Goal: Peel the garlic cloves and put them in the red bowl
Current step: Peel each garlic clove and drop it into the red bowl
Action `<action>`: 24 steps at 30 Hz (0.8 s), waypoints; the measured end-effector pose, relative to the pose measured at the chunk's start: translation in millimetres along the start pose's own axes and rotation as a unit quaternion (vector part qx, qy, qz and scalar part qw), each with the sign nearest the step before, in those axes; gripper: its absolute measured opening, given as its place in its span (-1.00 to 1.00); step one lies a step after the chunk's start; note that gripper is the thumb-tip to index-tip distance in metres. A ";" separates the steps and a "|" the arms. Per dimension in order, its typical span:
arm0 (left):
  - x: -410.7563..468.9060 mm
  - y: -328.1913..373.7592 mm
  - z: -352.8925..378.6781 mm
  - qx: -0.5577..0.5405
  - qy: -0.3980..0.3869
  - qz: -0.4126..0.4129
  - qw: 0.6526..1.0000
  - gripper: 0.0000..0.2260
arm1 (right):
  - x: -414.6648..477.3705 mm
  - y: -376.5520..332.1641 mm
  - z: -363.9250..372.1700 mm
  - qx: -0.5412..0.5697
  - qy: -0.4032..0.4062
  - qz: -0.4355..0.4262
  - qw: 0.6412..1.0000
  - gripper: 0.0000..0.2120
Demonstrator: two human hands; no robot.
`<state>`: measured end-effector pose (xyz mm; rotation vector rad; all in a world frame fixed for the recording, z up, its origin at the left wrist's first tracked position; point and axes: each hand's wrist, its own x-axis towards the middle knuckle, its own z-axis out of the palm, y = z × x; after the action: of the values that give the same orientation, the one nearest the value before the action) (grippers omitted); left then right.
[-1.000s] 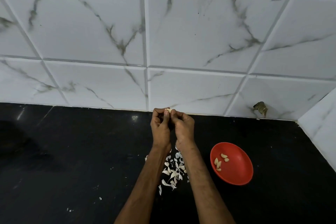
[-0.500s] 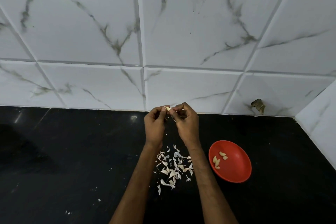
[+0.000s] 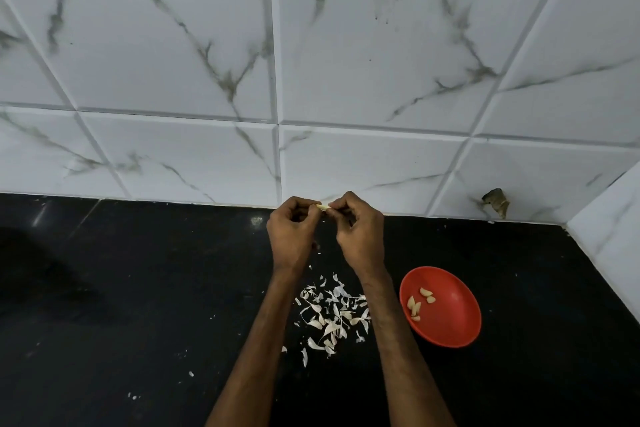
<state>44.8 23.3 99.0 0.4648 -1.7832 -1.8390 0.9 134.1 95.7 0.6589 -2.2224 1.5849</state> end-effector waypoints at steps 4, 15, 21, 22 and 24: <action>-0.3 -1.5 1.7 -0.051 -0.016 -0.039 0.998 -0.94 | -1.0 4.7 0.8 0.009 0.010 0.010 1.000 -0.84; 0.9 5.2 1.2 -0.128 -0.059 -0.095 0.985 -0.90 | 1.2 3.5 -1.4 0.096 0.010 0.062 0.993 -0.70; 0.6 6.0 2.2 -0.128 -0.071 -0.085 0.986 -0.90 | -0.7 9.3 5.0 0.258 0.002 0.153 0.954 -0.79; 0.3 6.2 2.7 -0.129 -0.072 -0.086 0.985 -0.92 | -1.6 8.7 6.2 0.290 0.003 0.176 0.941 -0.81; -0.5 6.7 3.7 -0.133 -0.074 -0.090 0.984 -0.93 | -3.0 6.5 7.9 0.347 0.002 0.214 0.913 -0.86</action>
<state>43.9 26.6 105.8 0.4052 -1.5974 -2.2534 -0.1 129.0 86.4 0.3245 -1.8418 2.6377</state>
